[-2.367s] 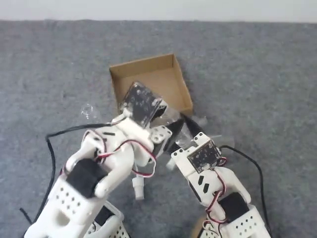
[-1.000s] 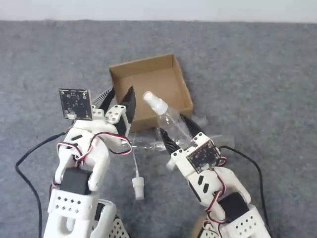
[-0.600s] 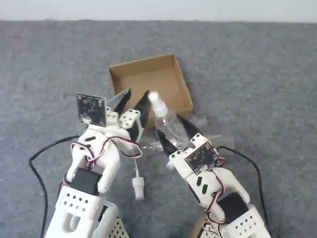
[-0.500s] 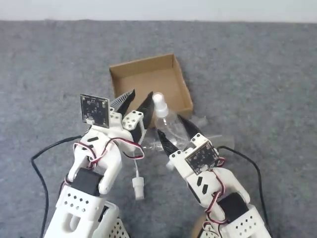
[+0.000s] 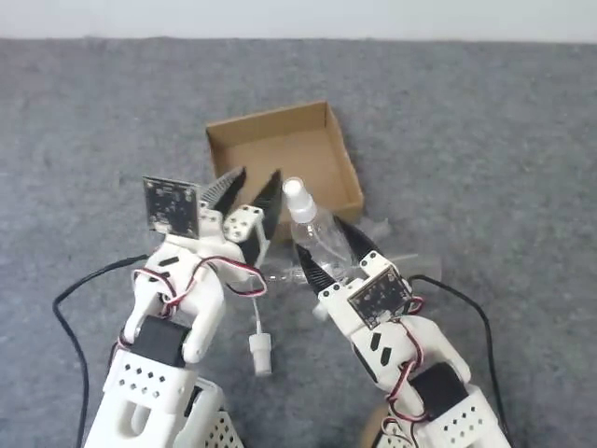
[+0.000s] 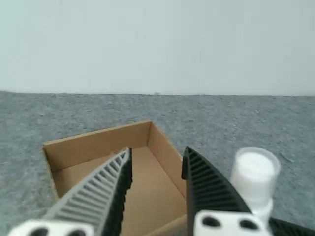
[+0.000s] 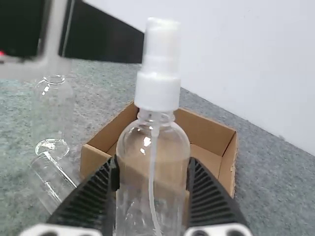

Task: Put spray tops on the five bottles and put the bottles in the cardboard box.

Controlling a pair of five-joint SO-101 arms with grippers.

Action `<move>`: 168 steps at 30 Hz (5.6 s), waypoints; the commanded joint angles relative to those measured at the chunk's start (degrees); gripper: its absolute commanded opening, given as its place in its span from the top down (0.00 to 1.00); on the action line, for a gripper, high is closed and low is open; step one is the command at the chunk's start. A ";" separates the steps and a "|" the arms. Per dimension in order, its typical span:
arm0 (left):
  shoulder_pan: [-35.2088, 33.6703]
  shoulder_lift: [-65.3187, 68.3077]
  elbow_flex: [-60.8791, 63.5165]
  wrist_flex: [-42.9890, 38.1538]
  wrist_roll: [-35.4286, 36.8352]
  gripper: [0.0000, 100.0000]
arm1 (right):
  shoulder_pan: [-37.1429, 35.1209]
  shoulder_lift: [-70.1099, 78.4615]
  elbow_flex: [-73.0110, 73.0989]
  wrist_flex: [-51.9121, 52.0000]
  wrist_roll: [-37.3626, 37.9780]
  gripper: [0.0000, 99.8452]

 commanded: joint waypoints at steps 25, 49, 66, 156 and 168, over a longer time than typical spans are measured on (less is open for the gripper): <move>-29.19 -0.88 2.59 -1.93 0.53 0.99 | 1.63 -1.01 -2.46 0.31 0.44 0.99; -2.64 -0.88 4.62 -1.67 -4.84 0.99 | -12.70 -0.92 -1.67 -1.63 0.88 0.99; -4.04 -0.88 4.18 -1.58 -7.12 0.99 | -8.13 -0.92 -1.49 -1.36 0.62 0.99; -27.96 -34.20 14.73 7.21 -0.53 0.98 | -0.92 111.43 -76.66 -43.56 0.26 0.99; -27.96 -34.20 14.64 7.21 -0.53 0.98 | -0.84 126.81 -88.00 -43.56 -1.23 0.99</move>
